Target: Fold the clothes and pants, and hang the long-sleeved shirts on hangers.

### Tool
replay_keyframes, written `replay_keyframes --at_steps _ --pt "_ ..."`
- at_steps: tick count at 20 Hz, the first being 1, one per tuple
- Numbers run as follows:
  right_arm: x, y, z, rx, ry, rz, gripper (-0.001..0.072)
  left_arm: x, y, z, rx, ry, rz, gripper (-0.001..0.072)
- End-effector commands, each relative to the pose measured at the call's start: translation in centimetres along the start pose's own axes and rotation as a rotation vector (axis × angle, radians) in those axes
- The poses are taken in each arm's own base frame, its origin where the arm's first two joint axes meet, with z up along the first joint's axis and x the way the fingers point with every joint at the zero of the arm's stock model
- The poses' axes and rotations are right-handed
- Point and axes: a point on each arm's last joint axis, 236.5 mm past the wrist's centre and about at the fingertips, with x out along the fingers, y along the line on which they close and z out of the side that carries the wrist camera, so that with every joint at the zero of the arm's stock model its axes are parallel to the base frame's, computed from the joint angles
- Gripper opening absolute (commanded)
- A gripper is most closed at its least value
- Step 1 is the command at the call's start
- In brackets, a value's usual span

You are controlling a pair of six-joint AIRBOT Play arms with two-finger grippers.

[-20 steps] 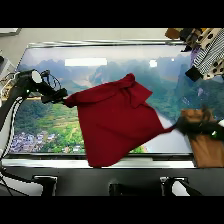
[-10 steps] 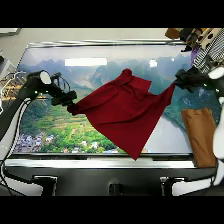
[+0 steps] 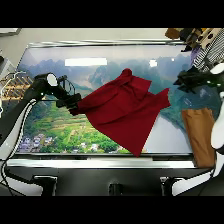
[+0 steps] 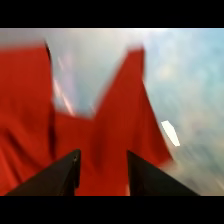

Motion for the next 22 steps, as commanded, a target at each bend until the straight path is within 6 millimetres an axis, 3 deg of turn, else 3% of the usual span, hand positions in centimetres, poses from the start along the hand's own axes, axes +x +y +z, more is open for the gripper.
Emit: replay_keyframes --at_steps 1,2,4,6,8,10,12,15,17,22 --pt "-5.7 -3.1 -5.8 -0.132 0.197 -0.005 0.0348 -0.1 -0.3 0.0 -0.017 0.007 -0.028 0.0014" --pt "-6.7 -3.4 -6.7 -0.103 0.175 0.007 0.0348 -0.1 -0.4 -0.1 -0.020 0.009 -0.035 0.0014" --pt "-6.7 -3.3 -10.3 -0.049 0.167 0.040 0.0355 -0.1 -0.6 -0.1 -0.020 0.011 -0.040 0.0014" --pt "-5.1 -1.5 -16.2 0.012 0.224 0.124 0.0364 -0.1 -0.6 -0.1 -0.020 0.011 -0.040 0.0014" --pt "-3.1 -0.1 -22.9 0.050 0.300 0.171 0.0461 -0.1 -0.6 -0.1 -0.019 0.011 -0.040 0.0014" --pt "-1.4 0.2 -29.0 0.051 0.372 0.162 0.0485 -0.1 -0.6 -0.3 -0.019 0.018 -0.038 0.0014" --pt "-0.2 0.1 -33.5 0.050 0.409 0.137 0.0485 -0.1 -0.5 -0.6 -0.018 0.030 -0.034 0.0014" --pt "1.1 -0.5 -37.5 0.069 0.452 0.098 0.0481 -0.1 -0.4 -0.7 -0.019 0.036 -0.032 0.0014" --pt "1.6 -0.4 -39.1 0.051 0.477 0.089 0.0478 -0.1 -0.4 -0.7 -0.019 0.036 -0.032 0.0014" --pt "2.7 0.1 -39.7 0.004 0.445 0.050 0.0477 -0.1 -0.4 -0.7 -0.019 0.035 -0.032 0.0014"
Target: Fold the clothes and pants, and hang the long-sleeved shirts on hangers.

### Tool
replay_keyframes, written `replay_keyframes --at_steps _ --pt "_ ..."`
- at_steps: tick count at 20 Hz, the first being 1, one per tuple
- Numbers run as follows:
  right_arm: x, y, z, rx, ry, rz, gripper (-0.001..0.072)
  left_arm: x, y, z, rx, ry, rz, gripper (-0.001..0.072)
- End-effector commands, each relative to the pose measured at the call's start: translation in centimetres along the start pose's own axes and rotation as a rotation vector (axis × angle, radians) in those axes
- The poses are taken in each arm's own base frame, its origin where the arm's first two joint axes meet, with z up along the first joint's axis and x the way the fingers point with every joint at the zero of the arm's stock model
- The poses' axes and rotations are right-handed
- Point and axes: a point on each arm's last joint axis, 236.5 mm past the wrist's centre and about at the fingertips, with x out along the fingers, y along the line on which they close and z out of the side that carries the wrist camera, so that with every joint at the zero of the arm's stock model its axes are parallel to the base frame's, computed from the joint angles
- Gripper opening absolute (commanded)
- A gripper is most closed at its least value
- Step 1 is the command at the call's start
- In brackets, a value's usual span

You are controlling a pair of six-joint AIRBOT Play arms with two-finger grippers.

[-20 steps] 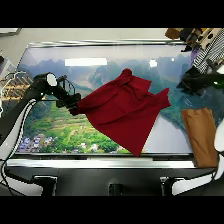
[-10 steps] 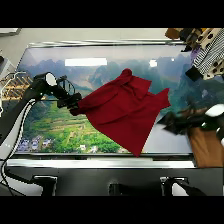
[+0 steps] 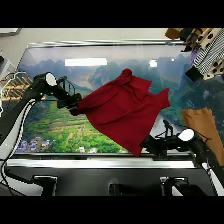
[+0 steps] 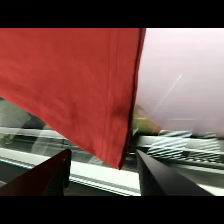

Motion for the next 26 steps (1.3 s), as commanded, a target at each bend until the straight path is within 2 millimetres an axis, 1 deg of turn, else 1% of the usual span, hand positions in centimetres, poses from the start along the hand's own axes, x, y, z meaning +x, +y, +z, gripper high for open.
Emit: replay_keyframes --at_steps 1,4,8,10,11,13,14,15,17,18,19,20,21,22,23,24,25,26 --pt "1.1 0.1 0.1 -0.014 -0.036 -0.030 0.0477 0.0 0.1 0.0 -0.001 0.002 0.001 0.0014" --pt "2.0 0.7 -0.5 -0.032 -0.032 -0.042 0.0476 0.1 0.1 0.0 -0.002 0.002 0.001 0.0014" --pt "4.1 -0.4 -2.2 -0.007 0.045 -0.113 0.0477 0.1 0.1 0.0 -0.002 0.001 0.001 0.0014" --pt "4.6 -0.2 -2.1 0.001 0.047 -0.108 0.0474 0.1 0.1 0.0 -0.002 0.001 0.001 0.0014" --pt "4.6 0.4 -1.7 0.013 0.029 -0.085 0.0432 0.1 0.1 0.0 -0.002 0.001 0.001 0.0015" --pt "4.6 1.5 -0.8 0.030 -0.007 -0.045 0.0193 0.1 0.1 0.0 -0.002 0.000 0.001 0.0014" --pt "4.5 1.9 -0.4 0.033 -0.021 -0.031 0.0087 0.0 0.1 0.0 -0.001 0.000 0.001 0.0014" --pt "4.4 2.3 -0.1 0.026 -0.031 -0.024 0.0025 -0.1 0.0 0.1 0.004 -0.003 -0.001 0.0014" --pt "3.5 3.7 0.9 -0.021 -0.062 0.001 0.0026 -0.6 -0.1 0.3 0.045 -0.017 -0.006 0.0014" --pt "2.5 5.2 1.8 -0.061 -0.097 0.026 0.0026 -1.5 -0.3 0.7 0.060 -0.036 -0.016 0.0013" --pt "1.0 6.8 2.7 -0.111 -0.146 0.047 0.0026 -2.8 -0.5 1.3 0.070 -0.070 -0.039 0.0013" --pt "-1.1 9.0 3.9 -0.173 -0.211 0.074 0.0026 -4.7 -0.9 2.1 0.086 -0.117 -0.072 0.0013" --pt "-3.6 11.3 4.8 -0.239 -0.278 0.101 0.0026 -7.3 -1.3 3.0 0.094 -0.181 -0.108 0.0013" --pt "-6.8 14.1 5.6 -0.312 -0.357 0.136 0.0026 -10.3 -1.7 4.0 0.106 -0.258 -0.147 0.0013" --pt "-10.2 16.9 5.8 -0.389 -0.430 0.172 0.0026 -14.1 -2.3 4.9 0.124 -0.352 -0.192 0.0013" --pt "-14.4 20.0 5.4 -0.492 -0.515 0.219 0.0026 -18.5 -3.0 5.3 0.145 -0.455 -0.241 0.0013" --pt "-18.9 23.0 4.5 -0.590 -0.612 0.266 0.0026 -22.9 -3.7 5.2 0.153 -0.555 -0.289 0.0012" --pt "-23.4 25.6 3.1 -0.676 -0.709 0.317 0.0026 -27.7 -4.4 4.6 0.167 -0.667 -0.332 0.0013"
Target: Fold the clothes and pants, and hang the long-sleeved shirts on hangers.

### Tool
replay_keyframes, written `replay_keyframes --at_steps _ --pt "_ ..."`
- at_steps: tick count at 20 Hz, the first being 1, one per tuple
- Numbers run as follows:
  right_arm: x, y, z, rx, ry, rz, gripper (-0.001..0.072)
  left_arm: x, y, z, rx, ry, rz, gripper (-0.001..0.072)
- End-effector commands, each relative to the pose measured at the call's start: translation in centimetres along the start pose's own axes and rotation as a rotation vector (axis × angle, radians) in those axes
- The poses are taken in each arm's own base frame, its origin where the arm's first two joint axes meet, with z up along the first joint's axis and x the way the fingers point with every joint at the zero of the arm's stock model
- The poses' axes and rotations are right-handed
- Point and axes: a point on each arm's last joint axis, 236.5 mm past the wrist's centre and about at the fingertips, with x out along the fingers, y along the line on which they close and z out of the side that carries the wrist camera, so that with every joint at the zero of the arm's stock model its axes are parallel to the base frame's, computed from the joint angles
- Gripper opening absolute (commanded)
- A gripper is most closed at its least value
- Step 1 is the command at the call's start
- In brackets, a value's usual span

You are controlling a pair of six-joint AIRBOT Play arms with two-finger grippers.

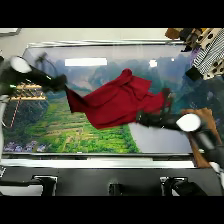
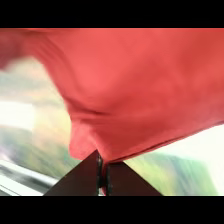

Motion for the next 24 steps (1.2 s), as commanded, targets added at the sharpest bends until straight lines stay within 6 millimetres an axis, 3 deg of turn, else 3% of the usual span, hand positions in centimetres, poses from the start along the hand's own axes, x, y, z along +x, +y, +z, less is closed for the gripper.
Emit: replay_keyframes --at_steps 1,4,6,8,10,11,13,15,17,20,24 --pt "-13.0 11.6 7.4 -0.319 -0.349 0.152 0.0026 -13.7 -5.1 5.2 0.080 -0.366 -0.136 0.0013" --pt "-26.1 19.1 9.5 -0.485 -0.657 0.231 0.0026 -27.6 -9.5 4.6 0.172 -0.703 -0.192 0.0013" --pt "-33.8 21.6 9.8 -0.507 -0.838 0.251 0.0026 -35.6 -11.5 2.2 0.208 -0.903 -0.213 0.0012" --pt "-39.0 23.0 9.7 -0.512 -0.963 0.262 0.0026 -42.3 -11.9 -0.6 0.189 -1.077 -0.209 0.0012" --pt "-41.5 23.5 9.7 -0.509 -1.028 0.267 0.0026 -46.9 -11.0 -2.9 0.147 -1.205 -0.168 0.0012" --pt "-41.6 23.1 10.0 -0.493 -1.036 0.253 0.0026 -48.1 -10.3 -3.6 0.124 -1.240 -0.142 0.0012" --pt "-40.0 21.3 11.1 -0.417 -0.994 0.190 0.0026 -49.1 -9.5 -4.0 0.116 -1.273 -0.101 0.0012" --pt "-36.2 18.4 12.6 -0.330 -0.889 0.086 0.0026 -47.5 -8.4 -2.9 0.100 -1.232 -0.053 0.0011" --pt "-30.3 15.0 13.7 -0.282 -0.719 -0.041 0.0026 -43.2 -6.7 -0.4 0.068 -1.118 -0.001 0.0011" --pt "-20.8 8.5 15.3 -0.219 -0.458 -0.266 0.0026 -32.7 -2.4 4.6 0.058 -0.854 0.127 0.0011" --pt "-8.6 -0.8 17.4 -0.169 -0.205 -0.509 0.0027 -14.4 4.6 9.5 0.047 -0.494 0.240 0.0012"
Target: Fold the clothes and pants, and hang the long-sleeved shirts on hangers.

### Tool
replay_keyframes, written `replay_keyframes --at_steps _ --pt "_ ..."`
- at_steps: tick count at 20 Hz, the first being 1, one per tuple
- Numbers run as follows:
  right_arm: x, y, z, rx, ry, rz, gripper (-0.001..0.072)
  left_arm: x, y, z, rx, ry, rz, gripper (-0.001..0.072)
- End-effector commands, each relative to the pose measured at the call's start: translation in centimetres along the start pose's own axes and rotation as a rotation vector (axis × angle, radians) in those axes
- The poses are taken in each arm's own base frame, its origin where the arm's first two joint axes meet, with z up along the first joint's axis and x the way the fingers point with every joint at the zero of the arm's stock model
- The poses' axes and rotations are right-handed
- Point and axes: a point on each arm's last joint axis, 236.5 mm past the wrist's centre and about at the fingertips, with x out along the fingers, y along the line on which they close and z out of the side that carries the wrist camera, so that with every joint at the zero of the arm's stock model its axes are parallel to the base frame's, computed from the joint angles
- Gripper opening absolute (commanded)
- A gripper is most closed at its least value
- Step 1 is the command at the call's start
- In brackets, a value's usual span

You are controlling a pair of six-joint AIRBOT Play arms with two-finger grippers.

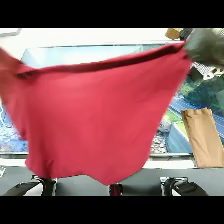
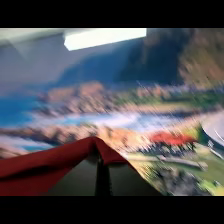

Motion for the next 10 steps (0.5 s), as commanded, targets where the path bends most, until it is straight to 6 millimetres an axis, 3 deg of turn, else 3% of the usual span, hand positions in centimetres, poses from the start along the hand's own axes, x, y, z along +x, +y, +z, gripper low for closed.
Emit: replay_keyframes --at_steps 1,3,5,7,10 --pt "12.1 -4.8 -5.8 -0.040 0.260 -0.201 0.0027 14.1 3.5 -9.2 0.065 0.296 0.074 0.0012" --pt "18.3 -7.2 -8.2 -0.065 0.322 -0.276 0.0027 21.4 4.5 -14.8 0.091 0.394 0.074 0.0012" --pt "23.5 -9.6 -10.0 -0.069 0.334 -0.353 0.0027 26.6 4.6 -19.6 0.084 0.444 0.059 0.0012" --pt "27.4 -11.5 -11.3 -0.003 0.305 -0.415 0.0027 29.8 4.0 -22.8 0.060 0.468 0.038 0.0011" --pt "31.8 -11.8 -13.6 0.086 0.292 -0.403 0.0027 32.2 3.7 -27.1 0.008 0.527 0.035 0.0011"
